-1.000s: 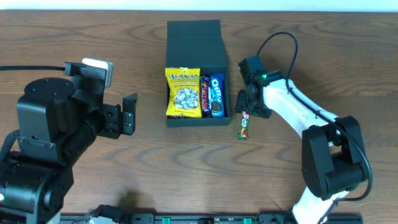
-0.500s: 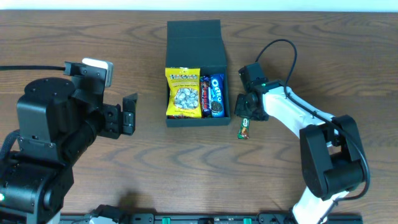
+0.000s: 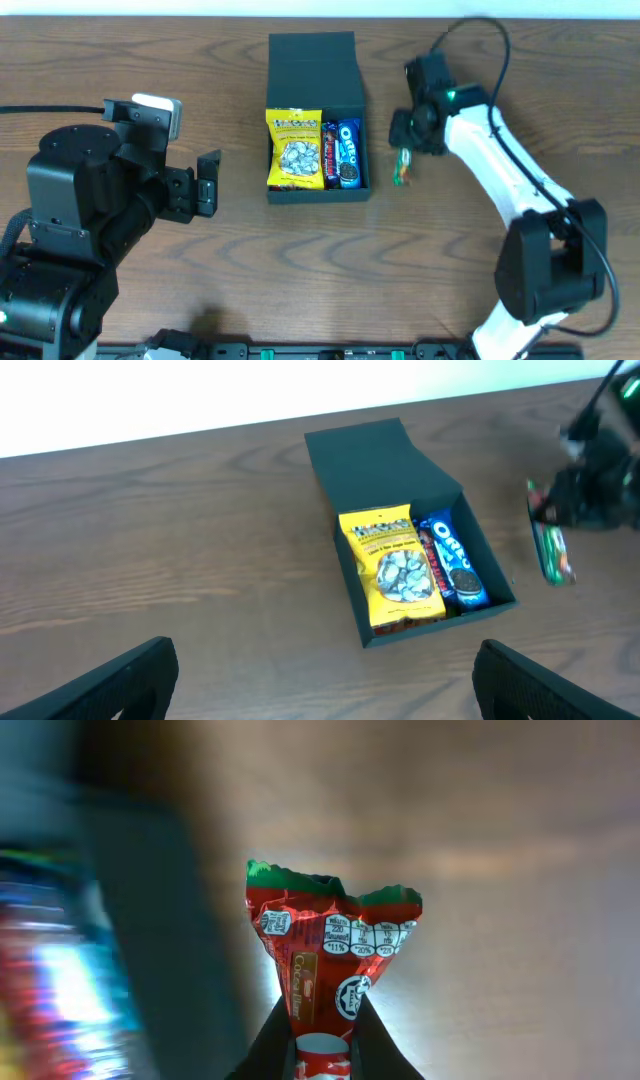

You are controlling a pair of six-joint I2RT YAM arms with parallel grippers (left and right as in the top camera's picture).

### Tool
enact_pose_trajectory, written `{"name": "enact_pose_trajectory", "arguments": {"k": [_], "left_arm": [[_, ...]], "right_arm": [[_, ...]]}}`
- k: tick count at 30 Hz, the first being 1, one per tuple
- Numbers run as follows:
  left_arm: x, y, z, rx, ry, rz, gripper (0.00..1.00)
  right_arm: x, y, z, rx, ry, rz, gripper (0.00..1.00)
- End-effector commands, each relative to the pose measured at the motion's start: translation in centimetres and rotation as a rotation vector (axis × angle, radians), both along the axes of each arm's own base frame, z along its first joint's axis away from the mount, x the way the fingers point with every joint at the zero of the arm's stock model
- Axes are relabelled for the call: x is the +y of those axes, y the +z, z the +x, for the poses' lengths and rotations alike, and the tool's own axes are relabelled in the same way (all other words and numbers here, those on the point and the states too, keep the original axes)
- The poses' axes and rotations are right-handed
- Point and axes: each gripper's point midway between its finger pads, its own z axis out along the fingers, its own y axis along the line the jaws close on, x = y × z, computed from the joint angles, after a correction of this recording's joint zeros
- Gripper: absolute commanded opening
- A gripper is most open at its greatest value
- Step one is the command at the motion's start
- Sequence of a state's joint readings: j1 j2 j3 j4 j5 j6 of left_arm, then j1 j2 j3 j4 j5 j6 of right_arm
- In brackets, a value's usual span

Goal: Pack container
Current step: 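Place the KitKat bar into the box's right side, then raise both grippers to the box lid's back edge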

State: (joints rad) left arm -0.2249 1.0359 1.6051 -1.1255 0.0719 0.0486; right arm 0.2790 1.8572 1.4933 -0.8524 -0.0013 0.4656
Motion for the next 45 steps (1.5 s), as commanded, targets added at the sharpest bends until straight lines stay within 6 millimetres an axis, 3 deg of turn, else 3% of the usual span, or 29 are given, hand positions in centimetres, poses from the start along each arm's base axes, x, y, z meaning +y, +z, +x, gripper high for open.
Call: {"name": "enact_pose_trajectory", "arguments": {"k": [1,4,10,13,14,15,16,18,22,24,27,30,31,33,35,36,37,38,40,41,45], "left_arm": [[0.1,0.5,-0.1,-0.011,0.013,-0.017,0.95],[0.1,0.5,-0.1,-0.009,0.018,-0.024,0.95],[0.1,0.5,-0.1,-0.010,0.018,-0.024,0.95],[0.1,0.5,-0.1,-0.009,0.019,-0.024,0.95],[0.1,0.5,-0.1,-0.009,0.018,-0.024,0.95],[0.1,0.5,-0.1,-0.009,0.018,-0.024,0.95],[0.1,0.5,-0.1,-0.009,0.018,-0.024,0.95],[0.1,0.5,0.0,-0.008,0.019,-0.023,0.95],[-0.1,-0.3,1.0,0.024,0.019,-0.016,0.96],[-0.4,-1.3,2.0,0.062,0.019,-0.007,0.99],[-1.0,-4.1,4.7,0.143,0.020,0.012,1.00],[-1.8,-7.4,8.4,0.220,0.021,0.030,0.90],[-2.1,-8.4,9.6,0.236,0.023,0.032,0.85],[-2.7,-10.5,12.5,0.261,0.052,0.009,0.65],[-3.2,-12.7,15.6,0.274,0.109,-0.030,0.40],[-3.2,-13.5,16.7,0.274,0.129,-0.035,0.23],[-3.4,-14.4,17.7,0.275,0.135,-0.037,0.10],[-3.8,-15.6,18.8,0.283,0.130,-0.042,0.06],[-4.9,-17.7,20.0,0.318,0.116,-0.082,0.06],[-5.2,-18.4,20.3,0.333,0.125,-0.102,0.06],[-5.4,-19.8,21.9,0.351,0.192,-0.203,0.06]], "right_arm": [[3.8,4.5,0.6,-0.113,0.135,0.053,0.02],[6.3,4.5,0.5,-0.144,0.198,0.061,0.04],[10.0,2.4,0.1,-0.141,0.300,0.050,0.07],[10.2,1.0,0.4,-0.126,0.304,0.030,0.12],[10.2,0.7,0.4,-0.121,0.304,0.028,0.26],[10.2,0.6,0.4,-0.120,0.303,0.027,0.52],[10.3,0.7,0.6,-0.128,0.302,0.030,0.68],[10.4,1.6,0.9,-0.152,0.301,0.038,0.85],[9.6,4.5,1.9,-0.223,0.277,0.059,0.84],[9.0,5.8,2.4,-0.262,0.261,0.069,0.96],[7.6,6.6,3.2,-0.286,0.227,0.071,0.99],[5.7,6.2,3.8,-0.280,0.190,0.057,0.99],[5.1,6.2,4.1,-0.282,0.189,0.049,0.99],[3.6,6.0,4.7,-0.294,0.194,0.021,0.97],[1.3,5.8,5.4,-0.299,0.169,-0.026,0.81],[0.5,5.6,5.7,-0.302,0.168,-0.045,0.74],[-0.2,5.5,6.1,-0.307,0.177,-0.060,0.61],[-1.0,5.2,6.6,-0.311,0.182,-0.075,0.26],[-2.6,4.4,7.5,-0.311,0.153,-0.081,0.05],[-3.2,3.9,7.9,-0.307,0.141,-0.077,0.01],[-4.1,1.2,9.2,-0.276,0.140,0.049,0.02]]}}
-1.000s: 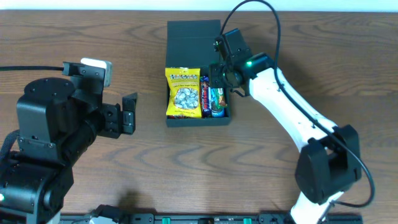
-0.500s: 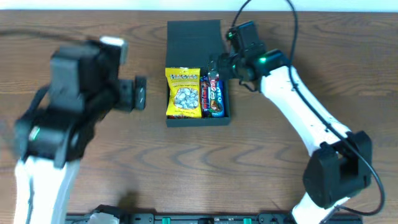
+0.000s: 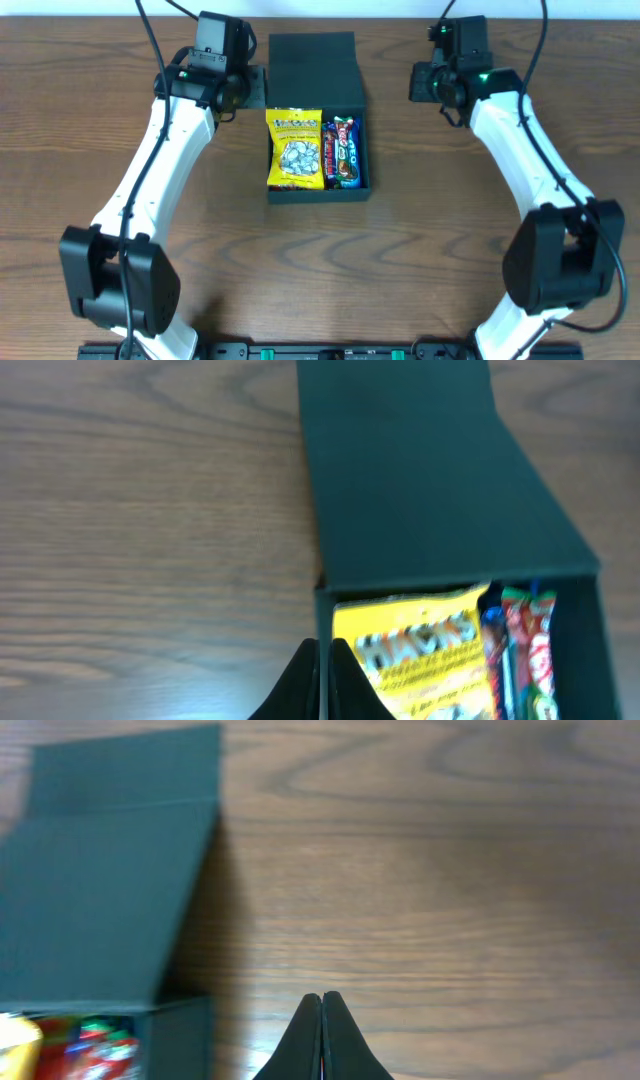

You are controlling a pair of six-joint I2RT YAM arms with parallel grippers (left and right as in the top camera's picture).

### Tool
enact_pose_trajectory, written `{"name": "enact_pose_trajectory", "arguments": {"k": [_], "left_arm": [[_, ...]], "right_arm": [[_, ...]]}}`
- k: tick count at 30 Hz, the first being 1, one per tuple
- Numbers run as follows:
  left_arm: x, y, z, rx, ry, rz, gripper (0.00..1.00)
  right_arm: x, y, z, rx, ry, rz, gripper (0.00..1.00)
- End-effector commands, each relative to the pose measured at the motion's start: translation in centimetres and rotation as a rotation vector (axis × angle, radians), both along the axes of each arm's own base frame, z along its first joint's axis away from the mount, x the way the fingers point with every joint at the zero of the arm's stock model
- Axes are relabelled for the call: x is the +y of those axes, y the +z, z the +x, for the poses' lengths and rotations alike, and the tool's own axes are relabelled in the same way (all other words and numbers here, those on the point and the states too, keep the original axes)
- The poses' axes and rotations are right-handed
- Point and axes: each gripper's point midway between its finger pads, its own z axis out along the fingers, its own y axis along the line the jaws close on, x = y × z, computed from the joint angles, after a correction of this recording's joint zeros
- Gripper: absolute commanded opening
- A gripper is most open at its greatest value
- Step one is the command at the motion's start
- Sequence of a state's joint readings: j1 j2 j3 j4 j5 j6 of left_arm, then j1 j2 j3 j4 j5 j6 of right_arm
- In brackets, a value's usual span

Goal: Pack container
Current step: 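Raise both grippers to the box lid's back edge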

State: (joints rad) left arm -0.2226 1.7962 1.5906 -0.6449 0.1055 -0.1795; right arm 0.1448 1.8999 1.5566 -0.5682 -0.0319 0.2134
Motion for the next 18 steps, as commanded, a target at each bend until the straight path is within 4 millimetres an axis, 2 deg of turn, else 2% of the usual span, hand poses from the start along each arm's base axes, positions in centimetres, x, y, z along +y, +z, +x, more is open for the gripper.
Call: {"name": "enact_pose_trajectory", "arguments": {"k": [1,4,8,10,14,18], "left_arm": [[0.0,-0.5,1.0,0.011,0.072,-0.105,0.06],[1.1,-1.8,2.1,0.040,0.135,-0.177,0.06],[1.3,-4.1,4.1,0.121,0.153,-0.461,0.06],[1.9,-5.6,5.2,0.154,0.183,-0.562,0.06],[2.4,-9.4,6.2,0.243,0.224,-0.583,0.06],[2.4,-11.8,7.2,0.303,0.241,-0.576,0.06]], "right_arm": [[-0.2,-3.1,0.6,0.057,0.056,0.104,0.02],[-0.1,-4.6,0.9,0.087,0.094,0.233,0.01],[1.0,-6.5,0.8,0.143,0.130,0.396,0.02],[2.1,-7.2,1.1,0.150,0.155,0.449,0.01],[3.9,-8.2,2.3,0.171,0.142,0.486,0.02],[6.0,-8.4,3.9,0.198,0.155,0.582,0.02]]}}
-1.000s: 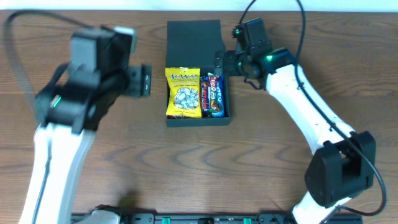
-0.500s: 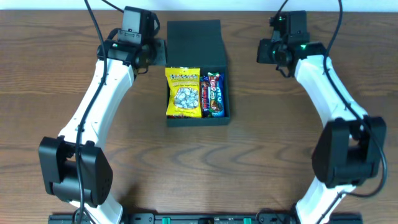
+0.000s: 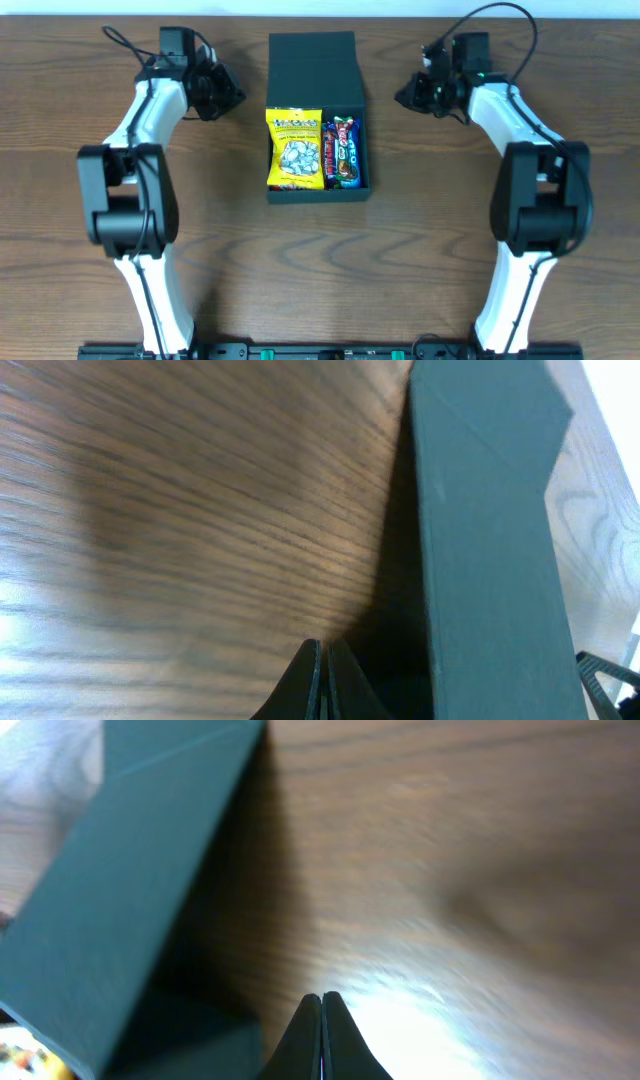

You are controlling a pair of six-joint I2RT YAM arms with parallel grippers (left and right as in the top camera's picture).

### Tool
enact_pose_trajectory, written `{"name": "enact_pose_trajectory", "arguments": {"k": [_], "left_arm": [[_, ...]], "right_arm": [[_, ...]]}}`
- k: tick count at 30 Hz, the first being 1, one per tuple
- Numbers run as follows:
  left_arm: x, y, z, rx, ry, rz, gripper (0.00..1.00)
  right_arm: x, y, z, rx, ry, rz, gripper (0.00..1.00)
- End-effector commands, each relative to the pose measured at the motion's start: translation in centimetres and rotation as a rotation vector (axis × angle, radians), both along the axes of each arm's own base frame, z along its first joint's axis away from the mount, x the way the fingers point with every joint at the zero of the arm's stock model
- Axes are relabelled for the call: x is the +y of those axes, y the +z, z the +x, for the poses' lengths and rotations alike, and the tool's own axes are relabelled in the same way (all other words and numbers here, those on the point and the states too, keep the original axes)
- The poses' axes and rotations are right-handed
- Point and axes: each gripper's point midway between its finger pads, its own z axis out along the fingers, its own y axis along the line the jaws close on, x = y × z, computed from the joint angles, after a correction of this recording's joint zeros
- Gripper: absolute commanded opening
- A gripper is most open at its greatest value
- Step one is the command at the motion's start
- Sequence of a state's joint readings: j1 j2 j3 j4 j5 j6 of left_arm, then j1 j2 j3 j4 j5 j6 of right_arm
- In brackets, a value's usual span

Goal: Pack container
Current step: 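Raise both grippers to the box lid's back edge, then swing the lid forward with both grippers to close the box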

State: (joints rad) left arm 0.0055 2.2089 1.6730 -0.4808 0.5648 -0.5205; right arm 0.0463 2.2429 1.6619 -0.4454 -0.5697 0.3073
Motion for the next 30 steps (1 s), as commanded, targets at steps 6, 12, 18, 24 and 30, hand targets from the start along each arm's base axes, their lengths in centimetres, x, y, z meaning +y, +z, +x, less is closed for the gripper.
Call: {"name": "enact_pose_trajectory", "arguments": {"k": [6,12,18,24,30], "left_arm": [[-0.2,-0.4,3.4,0.011,-0.008,-0.042,0.06],[-1.0,-2.0,4.3,0.028,-0.030,-0.091,0.06],[-2.0,-2.8,4.0,0.065,-0.051,-0.158,0.06],[-3.9,-2.7,3.7,0.063,-0.088,-0.169,0.05],[-5.4,-2.1,4.0,0.030,-0.124,-0.190,0.05]], "right_arm": [[4.9,-0.2,2.4,0.070,0.041,0.139,0.01],[5.8,-1.5,2.4,0.108,0.009,0.121,0.02],[7.2,-2.8,1.7,0.154,0.006,0.126,0.01],[8.2,-3.3,1.4,0.158,0.028,0.133,0.02],[9.8,-1.6,1.4,0.111,0.115,0.229,0.01]]}}
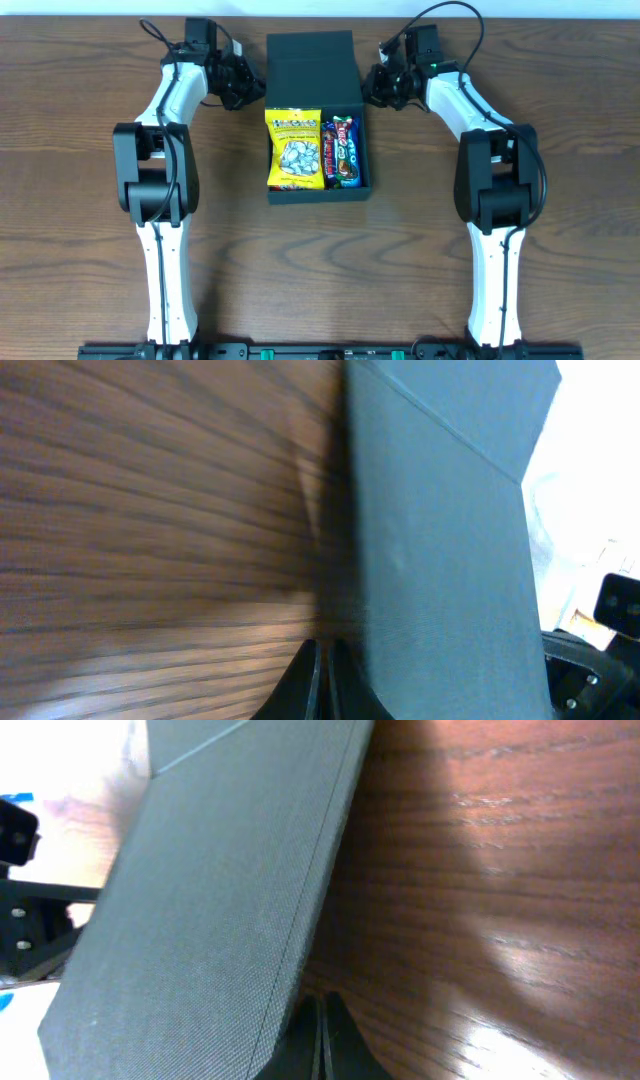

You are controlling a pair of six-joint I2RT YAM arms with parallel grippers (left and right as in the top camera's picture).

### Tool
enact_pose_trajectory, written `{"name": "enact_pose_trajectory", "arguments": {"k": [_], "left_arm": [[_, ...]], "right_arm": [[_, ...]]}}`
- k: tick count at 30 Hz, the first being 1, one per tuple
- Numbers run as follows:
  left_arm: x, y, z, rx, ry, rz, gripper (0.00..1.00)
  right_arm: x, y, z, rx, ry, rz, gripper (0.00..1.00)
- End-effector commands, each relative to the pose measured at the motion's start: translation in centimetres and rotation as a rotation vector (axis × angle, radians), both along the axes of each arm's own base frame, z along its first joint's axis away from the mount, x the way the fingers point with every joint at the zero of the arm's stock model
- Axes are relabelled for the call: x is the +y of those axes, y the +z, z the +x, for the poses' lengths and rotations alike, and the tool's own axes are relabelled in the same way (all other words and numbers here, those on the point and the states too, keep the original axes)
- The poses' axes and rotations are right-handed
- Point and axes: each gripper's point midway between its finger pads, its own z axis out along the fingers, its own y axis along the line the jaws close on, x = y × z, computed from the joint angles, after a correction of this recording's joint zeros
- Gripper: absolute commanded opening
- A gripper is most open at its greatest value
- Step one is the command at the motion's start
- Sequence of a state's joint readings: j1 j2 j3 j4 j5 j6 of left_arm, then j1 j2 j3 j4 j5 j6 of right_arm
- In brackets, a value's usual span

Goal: Pack container

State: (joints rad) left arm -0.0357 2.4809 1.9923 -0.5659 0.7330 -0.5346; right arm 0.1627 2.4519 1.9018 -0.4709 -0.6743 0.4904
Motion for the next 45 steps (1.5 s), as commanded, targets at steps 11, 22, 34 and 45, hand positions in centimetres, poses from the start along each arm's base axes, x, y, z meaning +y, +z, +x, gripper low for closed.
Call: {"name": "enact_pose_trajectory", "arguments": {"k": [11,22,34,45], "left_arm": [[-1.4,6.4,2.5,-0.202,-0.119,-0.184,0.06],[-2.1,16.3,0.6,-0.417,-0.360,-0.128,0.06],[1.1,21.7,-3.1,-0.536,-0.479,0.229,0.06],[2.1,20.8,-5.5,-0.408,-0.476,0.290,0.06]], "right_arm": [[1.4,7.3,1.0,-0.226,0.217,0.226,0.02],[0.7,18.4,-3.3,-0.518,0.433,0.116,0.02],[-4.8,18.9,-6.1,-0.465,0.402,-0.327,0.01],[-8.5,17.9,-4.0,-0.380,0.193,-0.493,0.02]]}}
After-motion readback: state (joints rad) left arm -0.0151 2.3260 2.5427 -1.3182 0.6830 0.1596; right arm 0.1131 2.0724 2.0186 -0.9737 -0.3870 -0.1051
